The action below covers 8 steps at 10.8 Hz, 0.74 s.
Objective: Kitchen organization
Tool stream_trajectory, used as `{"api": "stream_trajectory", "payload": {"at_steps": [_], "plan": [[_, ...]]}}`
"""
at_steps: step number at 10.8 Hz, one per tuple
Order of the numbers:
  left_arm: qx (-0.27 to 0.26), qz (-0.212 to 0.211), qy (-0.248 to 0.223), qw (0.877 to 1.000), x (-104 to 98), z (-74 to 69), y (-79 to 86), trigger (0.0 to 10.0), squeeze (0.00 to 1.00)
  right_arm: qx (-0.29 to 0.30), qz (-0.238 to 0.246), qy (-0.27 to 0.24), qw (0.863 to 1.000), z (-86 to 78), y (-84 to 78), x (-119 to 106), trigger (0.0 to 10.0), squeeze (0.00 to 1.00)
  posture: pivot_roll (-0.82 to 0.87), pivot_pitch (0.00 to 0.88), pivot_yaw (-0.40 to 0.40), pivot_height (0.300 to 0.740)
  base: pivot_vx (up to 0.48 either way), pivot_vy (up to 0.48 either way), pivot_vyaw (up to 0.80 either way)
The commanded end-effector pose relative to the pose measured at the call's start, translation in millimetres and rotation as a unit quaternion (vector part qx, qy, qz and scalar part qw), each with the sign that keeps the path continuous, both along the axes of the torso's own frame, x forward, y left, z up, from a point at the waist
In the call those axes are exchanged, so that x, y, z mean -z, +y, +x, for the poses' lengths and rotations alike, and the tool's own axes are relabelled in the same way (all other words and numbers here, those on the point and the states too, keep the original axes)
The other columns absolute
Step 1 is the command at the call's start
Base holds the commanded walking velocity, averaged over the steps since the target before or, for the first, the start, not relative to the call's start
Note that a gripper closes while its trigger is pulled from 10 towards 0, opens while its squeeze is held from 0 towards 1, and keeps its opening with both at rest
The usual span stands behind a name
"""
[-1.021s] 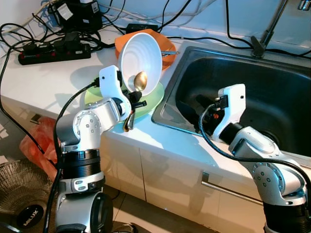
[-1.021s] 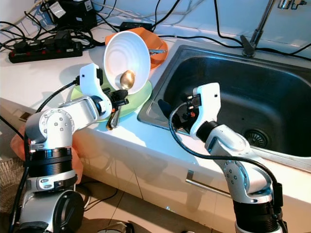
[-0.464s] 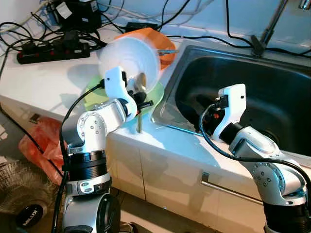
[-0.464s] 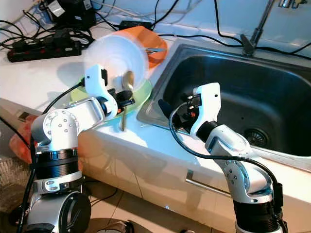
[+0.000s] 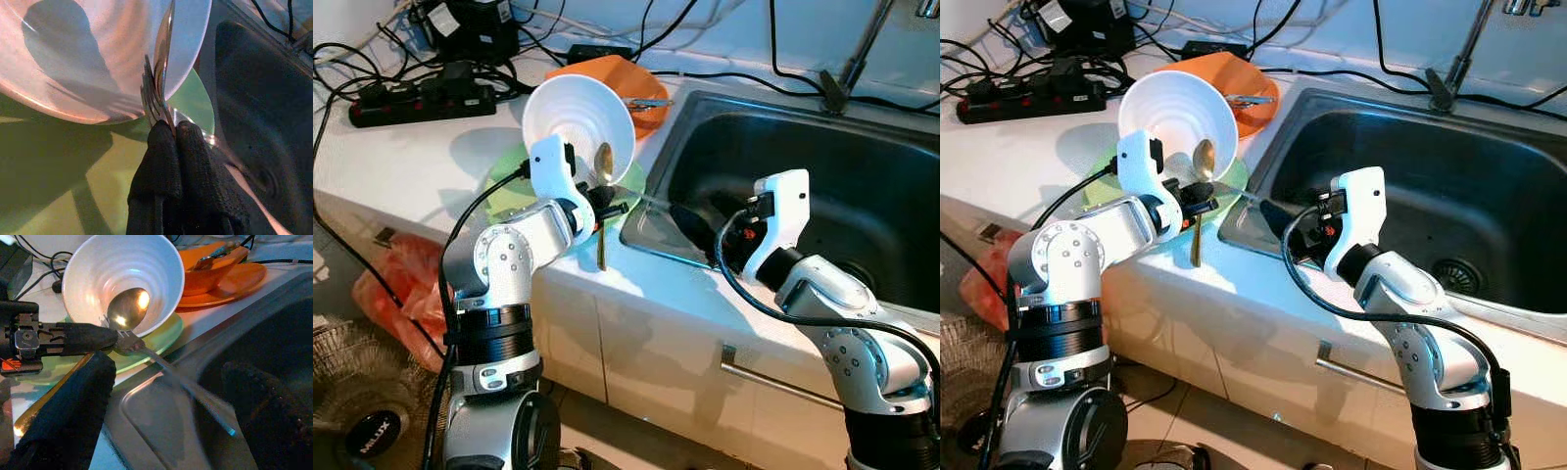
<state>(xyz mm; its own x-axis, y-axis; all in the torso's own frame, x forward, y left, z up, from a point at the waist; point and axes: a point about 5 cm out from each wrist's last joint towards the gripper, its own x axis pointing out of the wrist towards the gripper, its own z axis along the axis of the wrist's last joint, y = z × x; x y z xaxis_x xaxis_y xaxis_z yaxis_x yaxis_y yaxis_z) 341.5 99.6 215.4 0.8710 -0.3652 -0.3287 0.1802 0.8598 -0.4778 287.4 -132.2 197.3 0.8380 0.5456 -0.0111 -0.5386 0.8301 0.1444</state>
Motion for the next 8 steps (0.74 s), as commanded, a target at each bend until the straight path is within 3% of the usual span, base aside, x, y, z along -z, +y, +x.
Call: {"api": "stream_trajectory", "payload": {"at_steps": [1, 8], "plan": [[-0.002, 0.006, -0.012, 1.0, -6.9, 0.6, -2.4, 0.0, 0.0, 0.009, 0.0, -0.007, 1.0, 1.5, -3.1, -3.4, 10.0, 0.0, 0.06, 0.089, 0.036, 0.74, 0.0, 0.0, 0.0], [-0.012, 0.011, -0.042, 0.999, -16.3, 3.0, 1.1, 0.0, 0.0, 0.011, -0.001, -0.005, 1.0, 1.9, -4.4, -2.7, 10.0, 0.0, 0.06, 0.089, 0.033, 0.74, 0.0, 0.0, 0.0]]}}
